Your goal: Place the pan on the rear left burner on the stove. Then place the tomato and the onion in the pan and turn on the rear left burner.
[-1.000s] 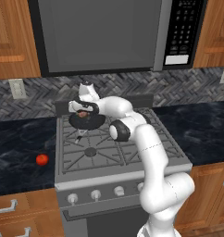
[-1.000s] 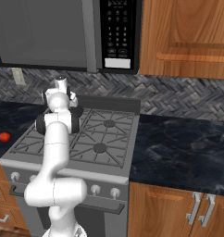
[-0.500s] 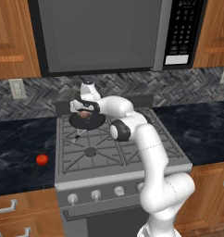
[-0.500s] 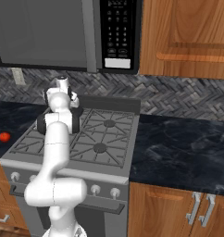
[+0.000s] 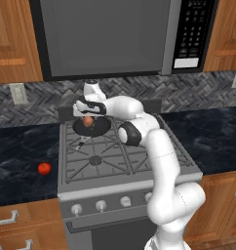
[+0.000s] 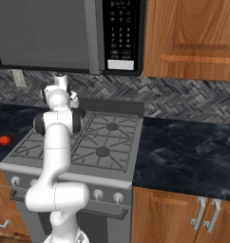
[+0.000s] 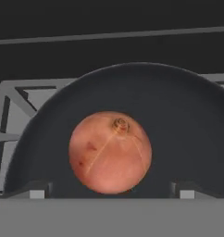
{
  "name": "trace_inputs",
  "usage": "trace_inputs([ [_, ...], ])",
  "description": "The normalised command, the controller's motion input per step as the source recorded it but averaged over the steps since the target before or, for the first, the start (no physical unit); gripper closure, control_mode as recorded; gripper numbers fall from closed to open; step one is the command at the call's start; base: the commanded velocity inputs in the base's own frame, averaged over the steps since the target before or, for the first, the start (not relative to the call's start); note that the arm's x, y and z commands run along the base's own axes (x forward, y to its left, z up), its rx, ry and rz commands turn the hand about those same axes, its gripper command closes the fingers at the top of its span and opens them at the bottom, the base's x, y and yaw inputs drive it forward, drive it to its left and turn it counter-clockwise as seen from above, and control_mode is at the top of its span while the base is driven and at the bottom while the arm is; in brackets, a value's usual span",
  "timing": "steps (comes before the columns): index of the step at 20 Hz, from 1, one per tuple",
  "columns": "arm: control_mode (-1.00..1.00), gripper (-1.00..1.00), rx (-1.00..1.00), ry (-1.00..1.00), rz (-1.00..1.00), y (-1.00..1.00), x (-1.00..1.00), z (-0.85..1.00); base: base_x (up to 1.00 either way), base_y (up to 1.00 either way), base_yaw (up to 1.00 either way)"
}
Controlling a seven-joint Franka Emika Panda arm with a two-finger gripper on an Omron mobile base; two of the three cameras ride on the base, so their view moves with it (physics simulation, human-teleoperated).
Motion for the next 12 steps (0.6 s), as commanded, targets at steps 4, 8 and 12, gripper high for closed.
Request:
trace_inputs([
  [4,-1.00,-1.00,0.00,0.00,0.00,0.00,-0.36,0.21,0.00,0.00,0.00],
  [8,-1.00,-1.00,0.00,0.00,0.00,0.00,-0.53,0.12,0.00,0.00,0.00],
  [12,-1.00,-1.00,0.00,0.00,0.00,0.00,-0.50,0.01,0.00,0.00,0.00],
])
